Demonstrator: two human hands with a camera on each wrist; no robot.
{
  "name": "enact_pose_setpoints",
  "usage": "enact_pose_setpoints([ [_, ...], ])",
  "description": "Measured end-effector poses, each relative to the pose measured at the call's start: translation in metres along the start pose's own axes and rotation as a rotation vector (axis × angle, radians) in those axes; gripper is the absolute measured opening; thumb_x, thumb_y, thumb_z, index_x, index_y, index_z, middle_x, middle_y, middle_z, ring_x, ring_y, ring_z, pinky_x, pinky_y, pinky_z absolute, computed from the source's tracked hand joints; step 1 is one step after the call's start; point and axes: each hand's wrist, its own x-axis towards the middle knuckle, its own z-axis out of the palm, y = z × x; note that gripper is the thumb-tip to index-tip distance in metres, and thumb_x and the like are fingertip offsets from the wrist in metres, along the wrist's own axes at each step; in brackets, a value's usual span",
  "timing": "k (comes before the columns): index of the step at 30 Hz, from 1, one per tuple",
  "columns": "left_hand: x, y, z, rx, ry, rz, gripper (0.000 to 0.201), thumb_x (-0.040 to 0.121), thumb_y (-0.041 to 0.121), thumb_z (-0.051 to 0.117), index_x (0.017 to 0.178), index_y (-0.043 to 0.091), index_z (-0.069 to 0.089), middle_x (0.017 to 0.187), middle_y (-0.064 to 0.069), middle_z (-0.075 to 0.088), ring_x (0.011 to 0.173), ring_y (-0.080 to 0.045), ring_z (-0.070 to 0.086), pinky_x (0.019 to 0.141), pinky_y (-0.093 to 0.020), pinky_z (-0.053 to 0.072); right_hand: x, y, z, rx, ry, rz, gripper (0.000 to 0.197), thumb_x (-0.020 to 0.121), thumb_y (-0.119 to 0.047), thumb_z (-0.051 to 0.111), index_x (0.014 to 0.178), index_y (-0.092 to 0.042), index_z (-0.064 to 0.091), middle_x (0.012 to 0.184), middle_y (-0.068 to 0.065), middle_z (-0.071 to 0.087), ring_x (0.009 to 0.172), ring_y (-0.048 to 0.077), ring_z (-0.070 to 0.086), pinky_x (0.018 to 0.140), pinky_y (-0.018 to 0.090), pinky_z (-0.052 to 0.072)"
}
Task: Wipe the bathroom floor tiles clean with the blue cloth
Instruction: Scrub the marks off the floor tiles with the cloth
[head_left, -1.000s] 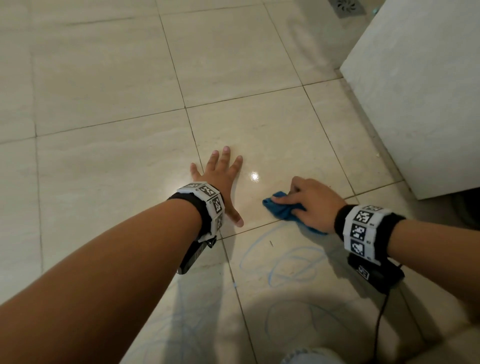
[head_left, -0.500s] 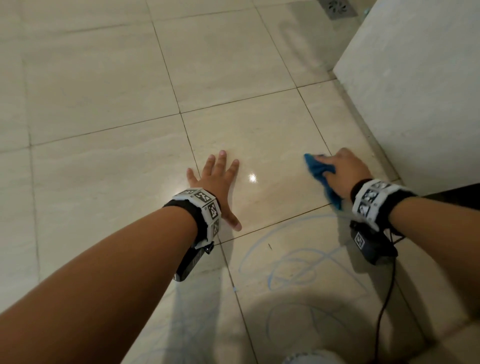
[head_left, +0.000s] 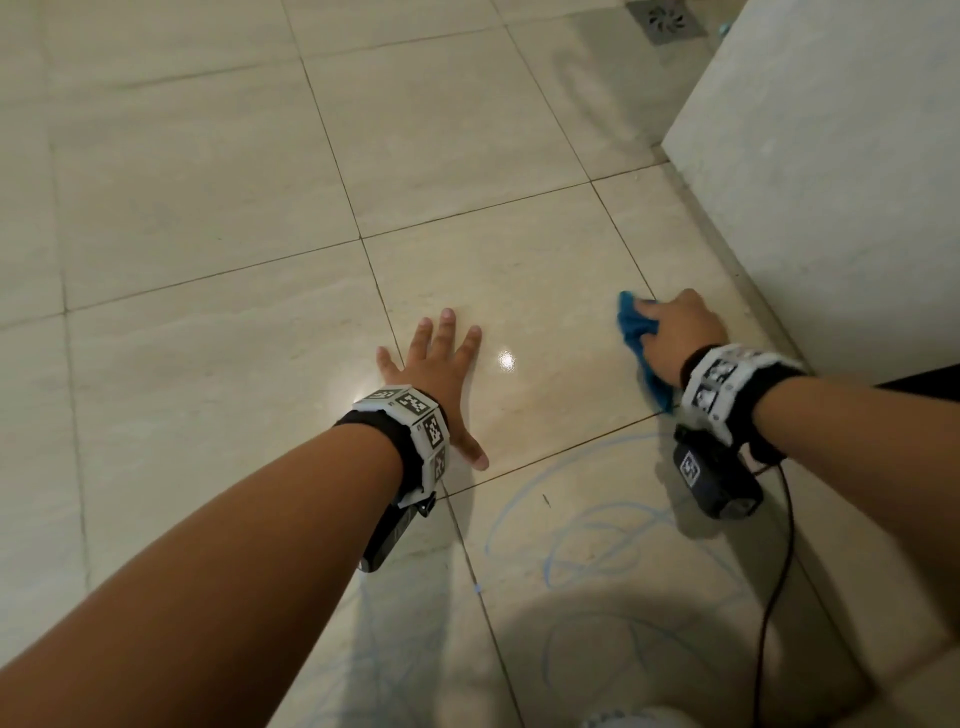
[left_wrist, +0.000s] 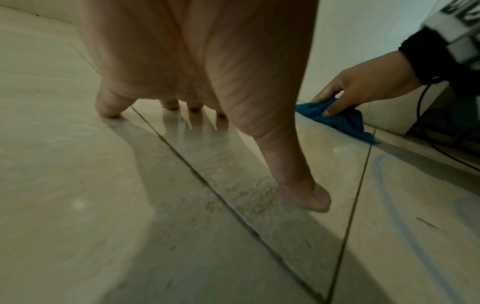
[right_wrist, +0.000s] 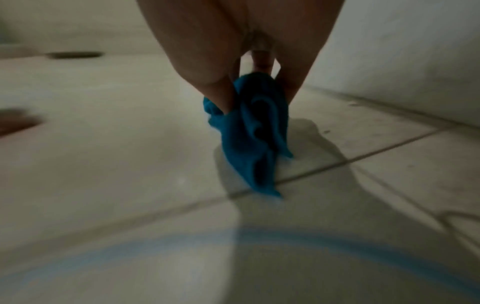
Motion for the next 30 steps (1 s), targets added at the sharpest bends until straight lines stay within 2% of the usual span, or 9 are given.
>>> enact_pose_setpoints([
  [5, 0.002, -0.001, -0.001, -0.003, -0.016, -0.007, 0.149, 0.053, 0.059, 0.086, 0.148, 0.029, -0.025, 0.152, -0.002, -0.038, 0.144, -0.026, -0.027, 0.113, -0.066, 0.000, -0.074, -0.040, 0.028, -0.064, -0.252, -0.759, 0.045, 0.088, -0.014, 0.056, 0.129, -0.034, 0.055, 0.099, 0.004, 0.045, 0.085, 0.021, 0.044, 0.076, 0.031, 0.041],
  [7, 0.002, -0.001, -0.001, -0.005, -0.016, 0.000, 0.149, 0.052, 0.059, 0.086, 0.148, 0.030, -0.025, 0.153, -0.001, -0.038, 0.144, -0.026, -0.027, 0.113, -0.066, 0.000, -0.051, -0.031, 0.021, -0.045, -0.171, -0.674, 0.044, 0.089, -0.014, 0.056, 0.128, -0.033, 0.056, 0.098, 0.005, 0.044, 0.086, 0.026, 0.049, 0.077, 0.036, 0.044],
  [10, 0.001, -0.002, 0.000, -0.008, -0.010, 0.002, 0.149, 0.052, 0.060, 0.085, 0.148, 0.030, -0.025, 0.153, -0.001, -0.037, 0.144, -0.026, -0.027, 0.113, -0.066, 0.000, -0.004, -0.014, 0.007, -0.005, -0.038, -0.247, 0.042, 0.091, -0.019, 0.054, 0.133, -0.026, 0.052, 0.117, 0.016, 0.046, 0.102, 0.036, 0.055, 0.085, 0.034, 0.044],
  [12, 0.001, -0.001, 0.000, -0.009, -0.013, 0.002, 0.149, 0.052, 0.060, 0.086, 0.148, 0.030, -0.026, 0.153, -0.001, -0.038, 0.144, -0.026, -0.027, 0.112, -0.066, 0.000, -0.002, -0.012, 0.012, 0.067, 0.011, -0.060, 0.039, 0.092, -0.027, 0.053, 0.130, -0.018, 0.051, 0.116, 0.013, 0.046, 0.100, 0.034, 0.055, 0.075, 0.026, 0.041],
  [15, 0.001, -0.001, -0.001, -0.006, -0.020, 0.002, 0.149, 0.053, 0.059, 0.086, 0.148, 0.030, -0.025, 0.152, -0.001, -0.038, 0.143, -0.026, -0.027, 0.112, -0.066, 0.000, -0.046, -0.028, 0.032, 0.107, -0.027, -0.364, 0.034, 0.089, -0.023, 0.055, 0.123, -0.021, 0.059, 0.096, 0.002, 0.042, 0.083, 0.021, 0.049, 0.067, 0.016, 0.030],
  [18, 0.001, 0.000, -0.002, -0.003, -0.021, -0.004, 0.149, 0.052, 0.059, 0.086, 0.148, 0.029, -0.025, 0.152, -0.001, -0.038, 0.144, -0.026, -0.027, 0.113, -0.066, 0.000, -0.059, -0.027, 0.027, -0.019, -0.192, -0.791, 0.042, 0.086, -0.013, 0.060, 0.124, -0.032, 0.060, 0.095, 0.005, 0.046, 0.082, 0.022, 0.044, 0.072, 0.029, 0.037],
  [24, 0.002, 0.000, 0.001, 0.002, -0.004, -0.002, 0.150, 0.052, 0.060, 0.085, 0.147, 0.030, -0.026, 0.152, -0.001, -0.039, 0.144, -0.026, -0.027, 0.113, -0.066, 0.001, 0.001, 0.010, 0.002, 0.033, -0.015, -0.110, 0.038, 0.092, -0.023, 0.052, 0.130, -0.022, 0.053, 0.103, 0.009, 0.046, 0.093, 0.031, 0.055, 0.075, 0.021, 0.039],
  [26, 0.003, 0.000, 0.000, 0.003, -0.007, -0.003, 0.150, 0.052, 0.059, 0.086, 0.147, 0.030, -0.026, 0.152, -0.001, -0.039, 0.143, -0.026, -0.027, 0.112, -0.067, 0.001, -0.024, -0.007, 0.013, 0.093, -0.012, -0.223, 0.035, 0.092, -0.024, 0.053, 0.126, -0.016, 0.056, 0.092, -0.001, 0.044, 0.078, 0.019, 0.050, 0.066, 0.014, 0.036],
  [30, 0.003, 0.000, -0.002, 0.002, -0.021, -0.010, 0.151, 0.051, 0.058, 0.087, 0.148, 0.030, -0.026, 0.152, -0.001, -0.040, 0.143, -0.026, -0.028, 0.112, -0.066, 0.000, -0.076, -0.036, 0.029, 0.061, -0.182, -0.641, 0.037, 0.089, -0.016, 0.057, 0.124, -0.025, 0.060, 0.093, -0.001, 0.042, 0.081, 0.014, 0.041, 0.076, 0.033, 0.043],
])
